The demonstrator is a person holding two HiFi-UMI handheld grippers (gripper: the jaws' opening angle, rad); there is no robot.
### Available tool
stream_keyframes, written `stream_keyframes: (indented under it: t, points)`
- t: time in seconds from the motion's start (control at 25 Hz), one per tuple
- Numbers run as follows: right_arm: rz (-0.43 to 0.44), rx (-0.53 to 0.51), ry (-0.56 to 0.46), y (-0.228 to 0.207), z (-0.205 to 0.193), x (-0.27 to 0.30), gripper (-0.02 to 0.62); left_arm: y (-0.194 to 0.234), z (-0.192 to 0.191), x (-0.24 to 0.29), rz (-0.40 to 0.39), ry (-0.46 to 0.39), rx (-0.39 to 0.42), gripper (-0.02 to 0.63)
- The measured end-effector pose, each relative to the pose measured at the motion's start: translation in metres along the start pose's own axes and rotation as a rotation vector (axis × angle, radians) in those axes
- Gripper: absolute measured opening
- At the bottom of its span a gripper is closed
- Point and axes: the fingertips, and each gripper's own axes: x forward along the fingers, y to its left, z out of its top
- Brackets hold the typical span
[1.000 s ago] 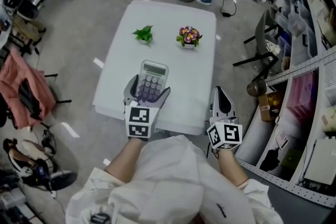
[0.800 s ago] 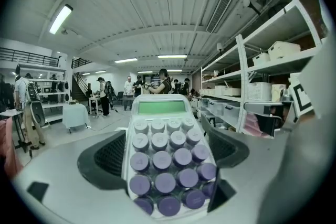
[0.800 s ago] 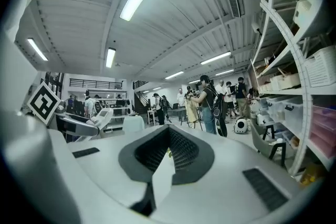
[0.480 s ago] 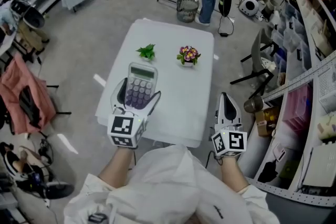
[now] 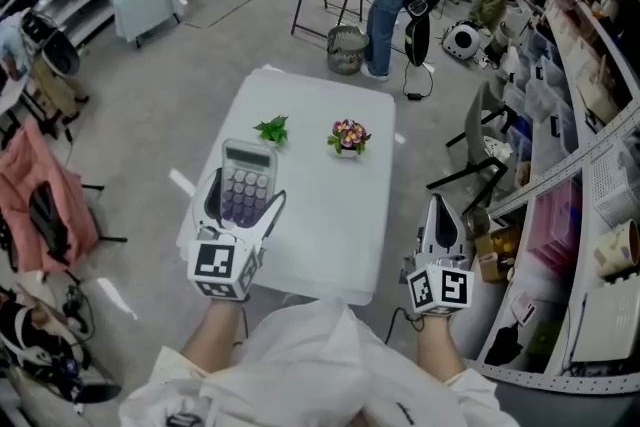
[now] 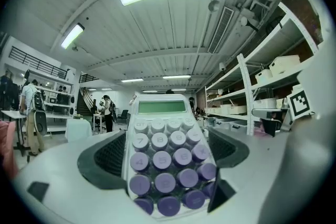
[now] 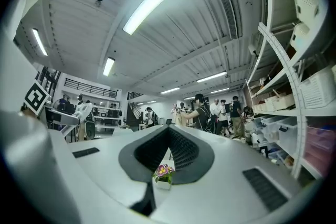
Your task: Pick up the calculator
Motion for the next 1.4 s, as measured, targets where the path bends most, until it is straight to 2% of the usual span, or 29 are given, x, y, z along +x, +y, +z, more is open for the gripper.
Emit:
stream_keyframes:
  t: [0.6, 1.4]
  points:
    - [-0.040, 0.025, 0.026, -0.003, -0.013, -0.014, 0.017, -0.005, -0.012, -0.001, -0.027, 0.020, 0.003, 0.492]
    - [-0.013, 0.020, 0.065, 0.008, -0.023, -0.007, 0.017, 0.005, -0.020, 0.005, -0.023, 0.040, -0.004, 0.492]
